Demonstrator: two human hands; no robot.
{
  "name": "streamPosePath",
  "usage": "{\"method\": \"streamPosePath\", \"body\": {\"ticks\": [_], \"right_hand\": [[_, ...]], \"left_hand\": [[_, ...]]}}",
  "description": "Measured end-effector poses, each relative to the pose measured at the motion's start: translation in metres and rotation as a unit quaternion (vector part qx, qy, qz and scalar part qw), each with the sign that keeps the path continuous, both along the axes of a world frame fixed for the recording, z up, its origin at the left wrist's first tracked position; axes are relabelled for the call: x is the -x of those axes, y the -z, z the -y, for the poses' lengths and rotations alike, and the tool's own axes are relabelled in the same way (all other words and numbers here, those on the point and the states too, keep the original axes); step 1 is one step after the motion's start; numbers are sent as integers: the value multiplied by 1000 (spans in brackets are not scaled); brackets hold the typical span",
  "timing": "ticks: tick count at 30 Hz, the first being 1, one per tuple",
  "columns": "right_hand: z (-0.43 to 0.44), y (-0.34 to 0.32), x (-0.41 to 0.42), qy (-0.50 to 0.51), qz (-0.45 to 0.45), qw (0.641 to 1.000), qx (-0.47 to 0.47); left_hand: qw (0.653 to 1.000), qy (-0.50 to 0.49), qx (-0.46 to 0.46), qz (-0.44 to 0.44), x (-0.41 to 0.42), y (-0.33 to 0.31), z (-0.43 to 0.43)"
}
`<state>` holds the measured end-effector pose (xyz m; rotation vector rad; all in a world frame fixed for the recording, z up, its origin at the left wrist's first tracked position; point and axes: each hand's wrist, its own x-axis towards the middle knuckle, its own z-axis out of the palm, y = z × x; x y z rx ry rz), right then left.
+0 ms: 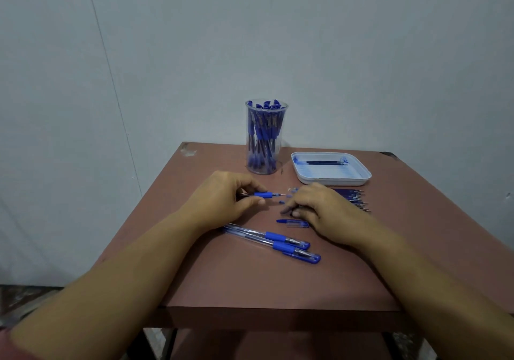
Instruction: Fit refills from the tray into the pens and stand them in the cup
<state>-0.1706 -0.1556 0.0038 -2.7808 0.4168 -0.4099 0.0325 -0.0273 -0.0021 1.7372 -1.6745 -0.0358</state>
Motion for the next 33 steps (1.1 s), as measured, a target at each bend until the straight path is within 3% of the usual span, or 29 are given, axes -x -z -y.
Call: {"method": "streamPosePath", "body": {"ticks": [4, 8, 33], "right_hand": [[0, -1, 3, 32, 66, 997, -32], [-1, -2, 3, 54, 148, 988, -4], [11, 3, 11, 72, 142, 987, -14]], "left_hand": [[1000, -1, -4, 2, 0, 0, 0], [1000, 11, -1, -1, 3, -1, 0], [1000, 13, 13, -15, 9, -1, -2]]}}
